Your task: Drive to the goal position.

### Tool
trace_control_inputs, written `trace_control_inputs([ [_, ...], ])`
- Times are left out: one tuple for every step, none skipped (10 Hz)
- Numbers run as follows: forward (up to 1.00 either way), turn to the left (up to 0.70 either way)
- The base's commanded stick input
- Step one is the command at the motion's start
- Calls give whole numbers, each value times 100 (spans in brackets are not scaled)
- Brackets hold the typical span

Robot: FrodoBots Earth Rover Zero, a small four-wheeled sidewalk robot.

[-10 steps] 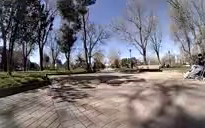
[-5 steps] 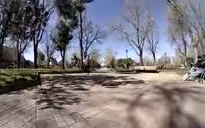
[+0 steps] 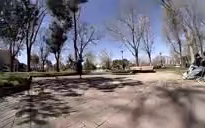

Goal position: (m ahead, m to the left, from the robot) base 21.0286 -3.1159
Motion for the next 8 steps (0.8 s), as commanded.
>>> trace_control_inputs([
  [85,0],
  [85,0],
  [85,0],
  [85,0],
  [85,0],
  [85,0],
  [85,0],
  [85,0],
])
